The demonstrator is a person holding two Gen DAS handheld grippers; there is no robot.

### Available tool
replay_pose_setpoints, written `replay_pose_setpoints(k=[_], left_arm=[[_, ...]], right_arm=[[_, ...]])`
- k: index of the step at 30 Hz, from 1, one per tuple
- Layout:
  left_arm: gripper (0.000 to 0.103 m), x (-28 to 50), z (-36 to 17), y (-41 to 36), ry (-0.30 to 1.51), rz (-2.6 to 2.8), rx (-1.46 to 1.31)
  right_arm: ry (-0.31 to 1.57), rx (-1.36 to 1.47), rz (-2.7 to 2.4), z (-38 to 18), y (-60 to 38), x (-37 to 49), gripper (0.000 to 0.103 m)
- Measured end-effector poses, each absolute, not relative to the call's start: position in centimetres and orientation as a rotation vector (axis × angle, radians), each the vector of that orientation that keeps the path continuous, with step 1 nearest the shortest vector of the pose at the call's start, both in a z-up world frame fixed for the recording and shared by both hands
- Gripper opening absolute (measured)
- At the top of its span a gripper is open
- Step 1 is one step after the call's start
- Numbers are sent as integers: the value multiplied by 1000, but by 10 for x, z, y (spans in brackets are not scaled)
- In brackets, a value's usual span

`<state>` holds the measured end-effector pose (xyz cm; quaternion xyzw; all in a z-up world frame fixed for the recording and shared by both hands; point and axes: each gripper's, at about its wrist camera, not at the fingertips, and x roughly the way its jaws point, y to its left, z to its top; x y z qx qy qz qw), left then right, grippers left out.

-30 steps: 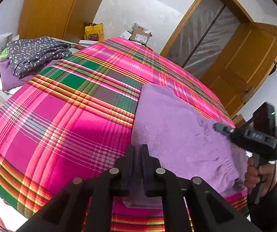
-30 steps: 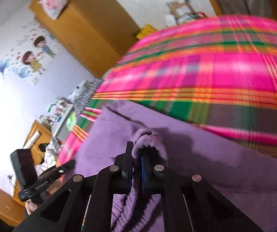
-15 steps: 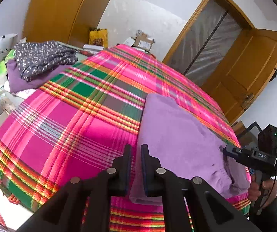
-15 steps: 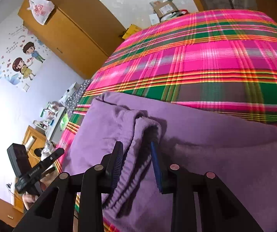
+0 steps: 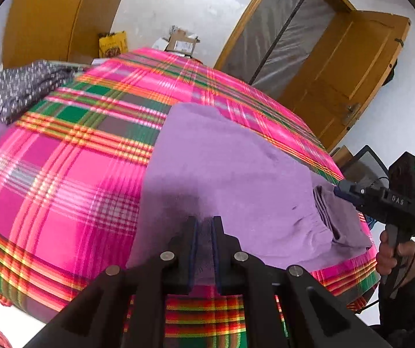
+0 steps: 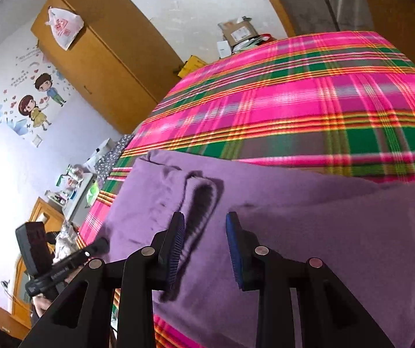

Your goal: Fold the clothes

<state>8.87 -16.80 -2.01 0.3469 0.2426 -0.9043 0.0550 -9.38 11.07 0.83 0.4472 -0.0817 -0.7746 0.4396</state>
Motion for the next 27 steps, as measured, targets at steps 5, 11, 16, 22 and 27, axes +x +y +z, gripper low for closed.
replay_pose_setpoints(k=[5,11,16,22,27], left_arm=[[9,77,-12,-144,697,-2834,1074],[9,54,-16,-108,629,-2934,1173],[9,42,-23,-96,593,-2933,1246],[9,35,-10,-81,563,-2991,1212],[9,25,-2,-62,530,-3056,1221]], right_arm=[[-218,1090,-1959,6,131,-92,31],[-255,1094,-2046,1,172,-93,31],[-286,1096,-2119,-3,206,-95,36],[-355,1126,-2177,-9,243,-100,39],[-399,1140,-2217,-11,267,-103,40]])
